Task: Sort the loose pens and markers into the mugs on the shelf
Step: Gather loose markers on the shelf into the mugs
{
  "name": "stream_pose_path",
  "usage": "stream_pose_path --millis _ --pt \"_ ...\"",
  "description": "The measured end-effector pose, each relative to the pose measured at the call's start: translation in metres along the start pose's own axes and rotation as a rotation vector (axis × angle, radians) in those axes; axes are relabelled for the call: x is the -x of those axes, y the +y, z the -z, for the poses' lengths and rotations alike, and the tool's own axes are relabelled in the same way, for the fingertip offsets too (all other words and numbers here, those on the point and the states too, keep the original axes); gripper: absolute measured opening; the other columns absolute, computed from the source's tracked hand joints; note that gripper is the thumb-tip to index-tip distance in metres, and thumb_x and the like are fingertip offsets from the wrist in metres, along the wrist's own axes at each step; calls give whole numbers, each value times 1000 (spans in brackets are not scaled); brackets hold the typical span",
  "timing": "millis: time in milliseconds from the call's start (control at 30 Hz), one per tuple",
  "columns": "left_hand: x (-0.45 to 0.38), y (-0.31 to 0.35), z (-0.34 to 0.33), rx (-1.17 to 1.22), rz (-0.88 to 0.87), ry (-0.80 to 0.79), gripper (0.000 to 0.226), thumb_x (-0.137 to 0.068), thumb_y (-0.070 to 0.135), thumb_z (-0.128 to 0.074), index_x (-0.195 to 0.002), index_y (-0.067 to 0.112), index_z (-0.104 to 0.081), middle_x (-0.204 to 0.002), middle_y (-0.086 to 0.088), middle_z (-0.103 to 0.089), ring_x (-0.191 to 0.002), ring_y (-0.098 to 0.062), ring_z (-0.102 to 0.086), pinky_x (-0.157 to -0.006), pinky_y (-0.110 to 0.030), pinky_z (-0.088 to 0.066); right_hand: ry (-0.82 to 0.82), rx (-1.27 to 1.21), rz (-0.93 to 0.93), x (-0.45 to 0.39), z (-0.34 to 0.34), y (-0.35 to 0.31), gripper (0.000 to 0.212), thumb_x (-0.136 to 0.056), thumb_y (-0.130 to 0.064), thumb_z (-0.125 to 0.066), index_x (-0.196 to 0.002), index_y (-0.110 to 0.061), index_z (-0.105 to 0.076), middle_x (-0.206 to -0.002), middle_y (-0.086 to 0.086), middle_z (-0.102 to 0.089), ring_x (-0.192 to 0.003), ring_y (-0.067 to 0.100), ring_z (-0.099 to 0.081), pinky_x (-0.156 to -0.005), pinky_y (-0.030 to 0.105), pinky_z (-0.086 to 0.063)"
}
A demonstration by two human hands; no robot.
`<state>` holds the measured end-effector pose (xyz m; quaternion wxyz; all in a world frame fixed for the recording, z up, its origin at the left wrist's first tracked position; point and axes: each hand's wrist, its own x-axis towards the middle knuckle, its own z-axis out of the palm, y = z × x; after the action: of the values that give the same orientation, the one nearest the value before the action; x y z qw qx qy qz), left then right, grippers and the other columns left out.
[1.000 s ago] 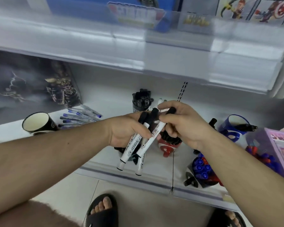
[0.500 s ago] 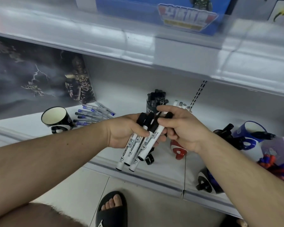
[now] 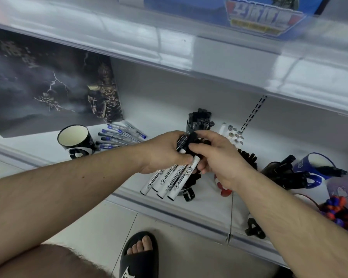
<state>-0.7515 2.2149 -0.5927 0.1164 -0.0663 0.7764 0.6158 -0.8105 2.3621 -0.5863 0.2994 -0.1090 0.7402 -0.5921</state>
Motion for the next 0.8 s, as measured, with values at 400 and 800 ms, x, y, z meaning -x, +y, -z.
stream_pose_path --millis 400,800 --pt "-14 -5 -10 -162 -21 -20 55 -86 -4 -59 -133 13 -36 -92 -8 -60 -81 -19 -61 -65 -32 -48 171 268 200 -17 -16 27 39 -66 -68 -65 -81 -32 -61 -74 -4 -70 -61 11 -62 -60 32 -51" --pt "-41 -11 -14 116 -82 -11 44 -79 -5 -67 -114 18 -54 -109 -17 -64 -99 -16 -61 -92 -34 -52 374 591 555 -37 4 22 9 -89 -22 -66 -84 -18 -72 -81 -8 -67 -79 8 -61 -71 12 -46"
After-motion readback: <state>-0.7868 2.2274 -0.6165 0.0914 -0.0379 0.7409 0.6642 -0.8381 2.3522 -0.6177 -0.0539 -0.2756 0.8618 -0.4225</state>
